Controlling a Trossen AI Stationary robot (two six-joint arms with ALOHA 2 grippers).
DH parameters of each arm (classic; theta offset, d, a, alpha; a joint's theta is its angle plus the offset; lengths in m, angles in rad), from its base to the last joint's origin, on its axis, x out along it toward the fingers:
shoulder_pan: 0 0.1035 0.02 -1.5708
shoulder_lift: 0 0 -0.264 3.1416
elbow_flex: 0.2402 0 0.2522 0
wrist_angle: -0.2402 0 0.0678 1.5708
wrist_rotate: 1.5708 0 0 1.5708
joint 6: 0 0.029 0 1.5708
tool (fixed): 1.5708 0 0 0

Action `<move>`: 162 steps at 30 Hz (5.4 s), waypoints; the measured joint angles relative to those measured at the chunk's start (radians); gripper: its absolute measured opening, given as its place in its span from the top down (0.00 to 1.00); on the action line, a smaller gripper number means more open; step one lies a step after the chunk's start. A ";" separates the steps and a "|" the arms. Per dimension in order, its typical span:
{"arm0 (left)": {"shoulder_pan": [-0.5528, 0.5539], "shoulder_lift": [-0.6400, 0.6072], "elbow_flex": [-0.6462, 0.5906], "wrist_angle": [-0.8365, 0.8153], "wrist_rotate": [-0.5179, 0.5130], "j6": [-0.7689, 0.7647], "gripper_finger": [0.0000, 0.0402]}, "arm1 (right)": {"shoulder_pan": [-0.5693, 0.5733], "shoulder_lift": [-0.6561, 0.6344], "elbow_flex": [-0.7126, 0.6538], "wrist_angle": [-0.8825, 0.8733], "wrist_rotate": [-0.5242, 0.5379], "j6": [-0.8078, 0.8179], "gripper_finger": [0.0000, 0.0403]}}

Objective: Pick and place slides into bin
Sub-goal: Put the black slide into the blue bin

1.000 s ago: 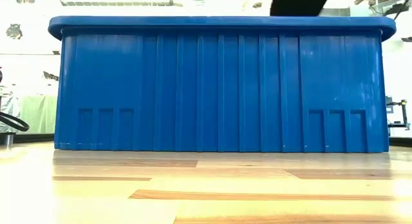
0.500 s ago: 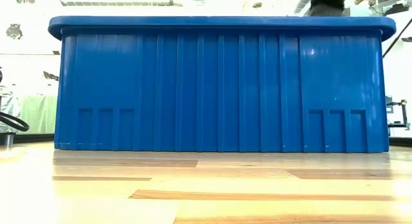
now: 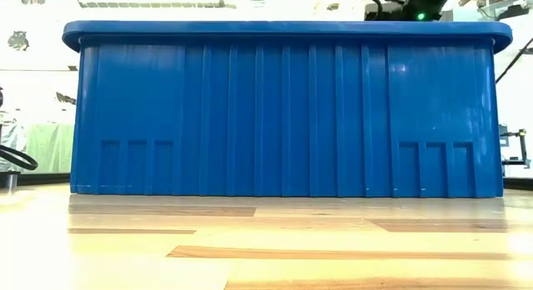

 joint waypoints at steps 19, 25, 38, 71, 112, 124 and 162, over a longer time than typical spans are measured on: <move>0.000 0.031 0.000 0.002 -0.011 -0.046 0.67 | -0.004 0.013 -0.029 0.101 -0.080 0.022 1.00; 0.000 0.031 0.000 -0.009 -0.011 -0.045 0.67 | 0.015 0.013 -0.029 0.046 -0.126 0.055 1.00; 0.000 0.031 0.000 -0.008 -0.010 -0.045 0.67 | 0.097 0.013 -0.125 0.047 -0.156 0.217 1.00; 0.000 0.033 0.000 -0.006 -0.010 -0.073 0.67 | 0.003 0.018 -0.277 0.267 -0.226 0.156 1.00; 0.000 0.033 0.000 -0.015 -0.031 -0.042 0.67 | 0.037 0.060 -0.327 0.296 -0.270 0.213 1.00; 0.000 0.033 0.001 -0.032 -0.032 -0.046 0.67 | 0.036 0.084 -0.322 0.305 -0.180 0.212 1.00; 0.000 0.033 0.001 -0.034 -0.032 -0.043 0.67 | -0.018 0.082 -0.253 0.229 -0.312 0.200 0.61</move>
